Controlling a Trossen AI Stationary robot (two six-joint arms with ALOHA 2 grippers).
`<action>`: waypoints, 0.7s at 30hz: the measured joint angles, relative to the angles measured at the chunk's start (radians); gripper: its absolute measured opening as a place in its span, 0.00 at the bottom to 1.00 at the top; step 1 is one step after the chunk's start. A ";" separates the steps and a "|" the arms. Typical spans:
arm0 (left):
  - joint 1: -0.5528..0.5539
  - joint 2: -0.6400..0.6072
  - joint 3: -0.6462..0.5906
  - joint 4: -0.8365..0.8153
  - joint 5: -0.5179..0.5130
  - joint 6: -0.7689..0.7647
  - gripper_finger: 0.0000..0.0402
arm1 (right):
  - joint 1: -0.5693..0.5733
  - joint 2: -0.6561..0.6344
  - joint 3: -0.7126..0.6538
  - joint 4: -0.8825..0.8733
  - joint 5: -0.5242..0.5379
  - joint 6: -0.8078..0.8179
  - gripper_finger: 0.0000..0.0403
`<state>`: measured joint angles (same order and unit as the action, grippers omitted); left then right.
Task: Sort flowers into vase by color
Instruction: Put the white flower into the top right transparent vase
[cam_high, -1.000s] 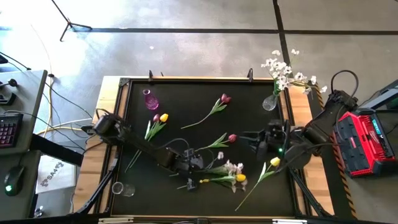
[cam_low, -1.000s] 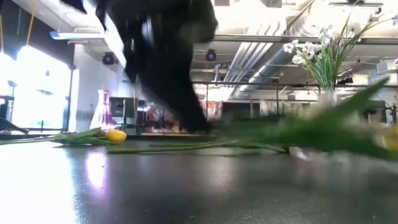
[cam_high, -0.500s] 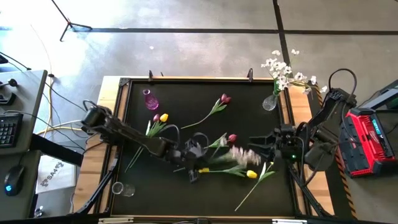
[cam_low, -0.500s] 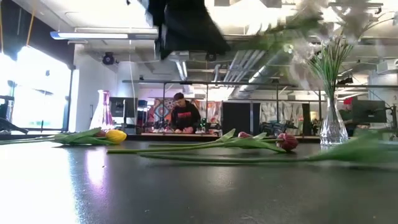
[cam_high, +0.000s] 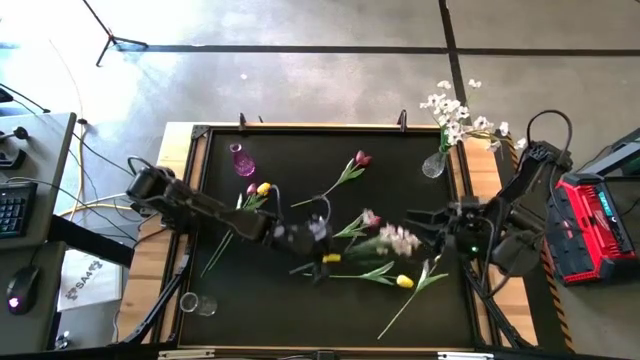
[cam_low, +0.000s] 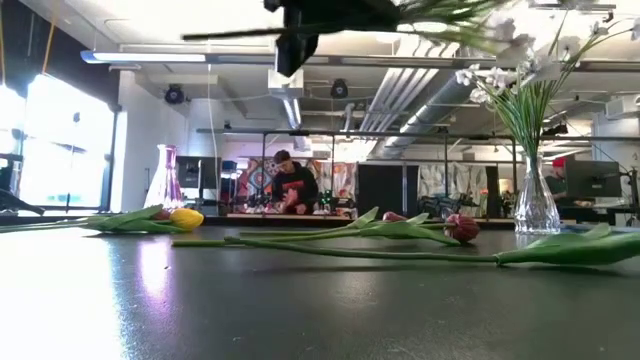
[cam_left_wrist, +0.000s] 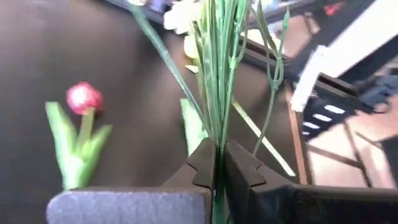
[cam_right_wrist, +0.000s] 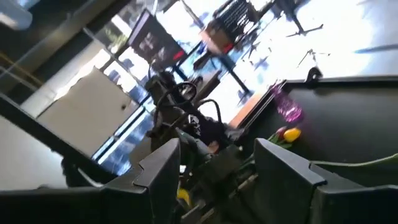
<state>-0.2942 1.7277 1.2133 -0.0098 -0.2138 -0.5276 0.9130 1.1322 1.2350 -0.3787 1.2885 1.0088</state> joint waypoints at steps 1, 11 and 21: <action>0.015 -0.009 -0.001 -0.009 0.000 0.006 0.01 | 0.011 0.000 0.000 -0.002 0.025 0.001 0.48; 0.149 -0.097 -0.001 0.015 0.008 0.034 0.00 | 0.141 0.003 0.000 -0.052 0.159 0.007 0.48; 0.233 -0.140 -0.001 0.388 0.223 0.008 0.00 | -0.028 0.072 0.000 -0.070 0.139 0.066 0.48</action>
<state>-0.0614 1.5875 1.2125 0.3782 0.0089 -0.5196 0.8853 1.2037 1.2346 -0.4485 1.4273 1.0753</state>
